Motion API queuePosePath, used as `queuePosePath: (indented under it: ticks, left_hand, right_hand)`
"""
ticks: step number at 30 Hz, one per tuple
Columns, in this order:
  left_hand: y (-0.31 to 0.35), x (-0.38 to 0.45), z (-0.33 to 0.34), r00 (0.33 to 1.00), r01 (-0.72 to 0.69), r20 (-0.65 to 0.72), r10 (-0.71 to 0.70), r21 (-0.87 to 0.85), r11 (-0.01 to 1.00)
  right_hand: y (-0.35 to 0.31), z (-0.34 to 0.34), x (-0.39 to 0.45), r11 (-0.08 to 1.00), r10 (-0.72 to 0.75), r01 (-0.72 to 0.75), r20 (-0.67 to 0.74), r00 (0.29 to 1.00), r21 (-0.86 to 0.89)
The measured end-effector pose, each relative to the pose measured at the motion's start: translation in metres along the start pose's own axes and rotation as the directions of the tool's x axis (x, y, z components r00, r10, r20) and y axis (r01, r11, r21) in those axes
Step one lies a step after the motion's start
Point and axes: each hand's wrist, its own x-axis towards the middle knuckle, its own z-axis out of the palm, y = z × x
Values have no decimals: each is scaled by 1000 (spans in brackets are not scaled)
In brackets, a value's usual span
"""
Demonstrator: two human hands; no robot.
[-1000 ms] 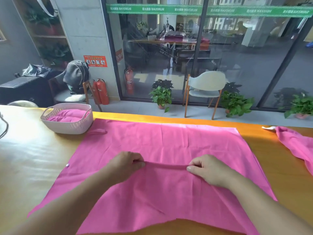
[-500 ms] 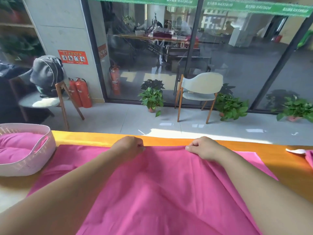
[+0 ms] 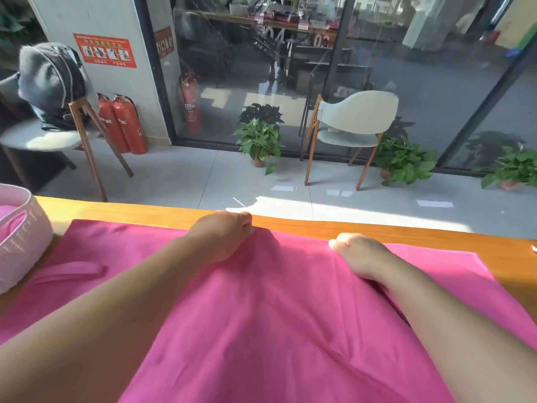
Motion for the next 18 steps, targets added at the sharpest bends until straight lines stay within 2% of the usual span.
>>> queuePosePath:
  ticks: [6,9,11,16,18]
  left_hand:
    - [0,3,19,1000,11,-28,-10,34,999]
    - [-4,-3,27,996,-23,-90,26,35,999]
    - [-6,-6,30,993,-32,-115,36,35,999]
    - [-5,-5,31,996,-21,-89,24,31,999]
    - [-3,-7,26,990,-8,-139,21,96,995]
  right_hand:
    - [0,0,5,999,41,-41,-21,999,-20]
    - [2,-2,11,993,118,-112,-171,978,45]
    - [1,-1,13,991,133,-134,-233,963,8]
    - [8,14,16,978,207,-202,-221,953,43]
    - [8,12,12,976,208,-216,-240,948,-6]
